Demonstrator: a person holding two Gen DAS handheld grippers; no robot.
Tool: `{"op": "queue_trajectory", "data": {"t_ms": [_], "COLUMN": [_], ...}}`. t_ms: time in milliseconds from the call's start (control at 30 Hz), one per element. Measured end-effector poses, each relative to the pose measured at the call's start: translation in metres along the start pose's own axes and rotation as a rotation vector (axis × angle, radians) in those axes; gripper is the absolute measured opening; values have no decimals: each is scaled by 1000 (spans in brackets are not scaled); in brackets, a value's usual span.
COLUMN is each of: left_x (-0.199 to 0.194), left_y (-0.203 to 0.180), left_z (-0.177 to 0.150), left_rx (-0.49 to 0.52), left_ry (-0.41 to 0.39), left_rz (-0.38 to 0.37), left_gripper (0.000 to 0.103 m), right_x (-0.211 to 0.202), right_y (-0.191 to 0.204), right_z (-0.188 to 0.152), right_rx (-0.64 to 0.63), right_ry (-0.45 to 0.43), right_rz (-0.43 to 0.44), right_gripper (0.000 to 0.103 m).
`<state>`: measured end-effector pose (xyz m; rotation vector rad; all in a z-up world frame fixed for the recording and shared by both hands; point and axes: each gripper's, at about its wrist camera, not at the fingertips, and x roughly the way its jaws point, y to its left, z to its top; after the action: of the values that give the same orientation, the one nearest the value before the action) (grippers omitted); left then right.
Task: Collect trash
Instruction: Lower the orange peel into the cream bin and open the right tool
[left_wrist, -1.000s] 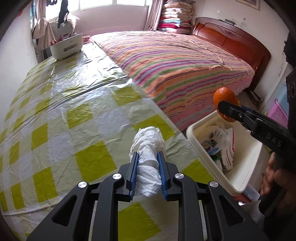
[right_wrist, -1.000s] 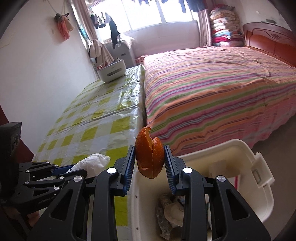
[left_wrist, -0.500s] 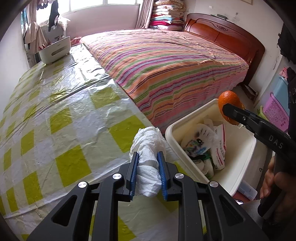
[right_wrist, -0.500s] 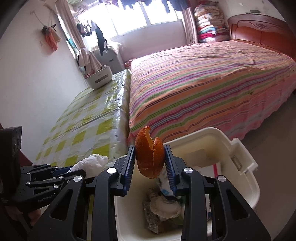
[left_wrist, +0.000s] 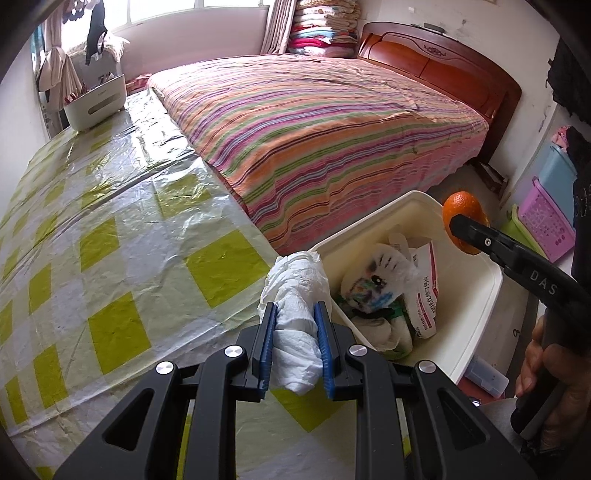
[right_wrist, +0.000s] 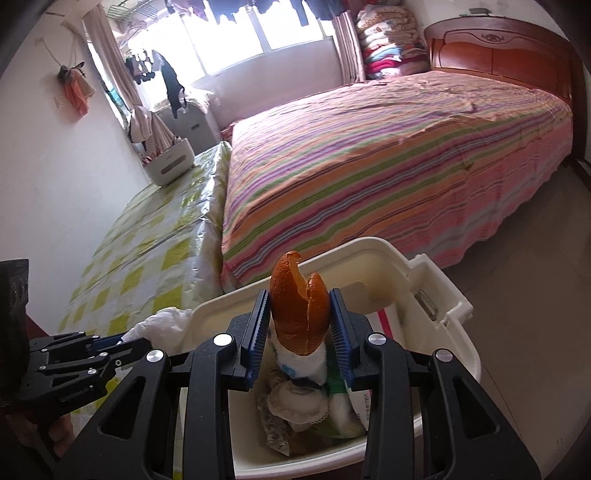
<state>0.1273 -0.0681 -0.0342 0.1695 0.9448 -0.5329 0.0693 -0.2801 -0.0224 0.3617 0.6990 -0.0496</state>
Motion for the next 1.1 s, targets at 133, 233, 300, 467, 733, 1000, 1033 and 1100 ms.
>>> {"op": "queue_trajectory", "data": {"t_ms": [133,233,300,467,733,1000,1033,1100], "left_x": [0,1,0,-3,-2,-1,0,1], "left_y": [-5,-8,-9,-14,-32,-47,-49,-53], "left_z": [-1,-2,-3,-4,-4,-4,-4,-4], "left_rx": [11,20,26,33,63,96,102,116], "left_ry": [2,5,4,-7,-30,-75,-75,-79], "left_rz": [-6,-3,-4,-8,-22,-38,-37,-36], "left_gripper": [21,21,21,21,21,21,21,21], "right_x": [0,-1,-1,-5,-17,-24,-25,-24], "right_y": [3,8,10,14,2,11,11,11], "right_z": [-2,-2,-2,-2,0,2,2,1], "right_rx": [-8,-18,-20,-34,1,-40,-46,-44], "right_ry": [3,0,-2,-15,-57,-101,-107,-114], "right_rz": [-11,-23,-20,-32,-87,-160,-167,-179], "right_gripper": [33,33,33,33,33,33,33,34]}}
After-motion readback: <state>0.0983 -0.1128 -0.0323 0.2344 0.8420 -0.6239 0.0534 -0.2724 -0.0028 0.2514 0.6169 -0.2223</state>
